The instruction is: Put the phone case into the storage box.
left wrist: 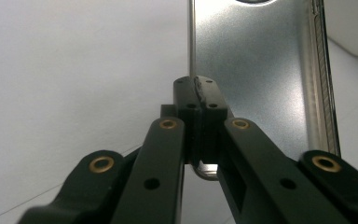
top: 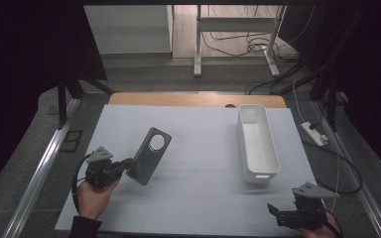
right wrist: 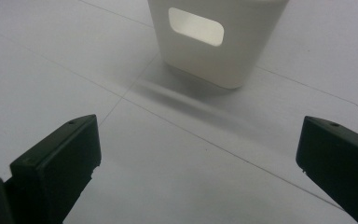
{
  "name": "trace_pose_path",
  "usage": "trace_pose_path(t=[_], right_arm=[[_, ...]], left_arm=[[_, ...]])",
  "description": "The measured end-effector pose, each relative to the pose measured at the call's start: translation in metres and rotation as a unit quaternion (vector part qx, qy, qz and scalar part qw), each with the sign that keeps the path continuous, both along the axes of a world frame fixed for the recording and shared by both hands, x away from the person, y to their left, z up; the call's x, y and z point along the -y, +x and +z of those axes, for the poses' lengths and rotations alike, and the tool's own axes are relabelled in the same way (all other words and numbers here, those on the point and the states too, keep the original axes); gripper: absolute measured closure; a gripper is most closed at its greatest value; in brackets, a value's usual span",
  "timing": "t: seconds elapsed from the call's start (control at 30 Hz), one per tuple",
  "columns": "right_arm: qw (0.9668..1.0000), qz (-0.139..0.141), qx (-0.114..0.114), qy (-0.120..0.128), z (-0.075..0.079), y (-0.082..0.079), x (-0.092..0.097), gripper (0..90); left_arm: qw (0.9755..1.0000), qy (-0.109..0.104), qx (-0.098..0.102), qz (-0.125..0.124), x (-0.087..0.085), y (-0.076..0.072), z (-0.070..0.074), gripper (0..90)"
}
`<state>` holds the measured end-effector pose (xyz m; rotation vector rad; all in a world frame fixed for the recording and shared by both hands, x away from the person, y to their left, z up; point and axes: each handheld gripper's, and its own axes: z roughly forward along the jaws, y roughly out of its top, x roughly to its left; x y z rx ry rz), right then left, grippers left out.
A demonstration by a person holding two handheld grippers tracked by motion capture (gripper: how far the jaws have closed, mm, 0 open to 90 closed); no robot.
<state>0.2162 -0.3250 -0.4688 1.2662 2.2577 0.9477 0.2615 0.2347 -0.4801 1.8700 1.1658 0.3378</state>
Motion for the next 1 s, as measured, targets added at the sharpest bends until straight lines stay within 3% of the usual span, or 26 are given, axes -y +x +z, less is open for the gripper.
trace_pose_path(t=[0.3, 0.57, 0.77, 1.0], right_arm=[[0.9999, 0.009, 0.008, 0.003, 0.003, -0.001, -0.001, 0.0], [0.9989, 0.019, 0.024, 0.036, 0.016, 0.000, -0.002, 0.0], [0.9960, 0.053, 0.025, 0.067, 0.027, 0.007, -0.008, 2.0], [0.9945, 0.078, 0.022, 0.067, 0.032, 0.018, -0.020, 0.0]], left_arm=[[1.0000, -0.005, 0.006, -0.003, 0.001, -0.008, 0.002, 88.9], [0.9998, -0.012, 0.010, -0.011, 0.007, -0.015, 0.004, 88.9], [0.9998, -0.011, 0.009, -0.017, 0.014, -0.017, 0.005, 88.9], [0.9996, -0.010, 0.011, -0.024, 0.023, -0.019, 0.007, 88.9]])
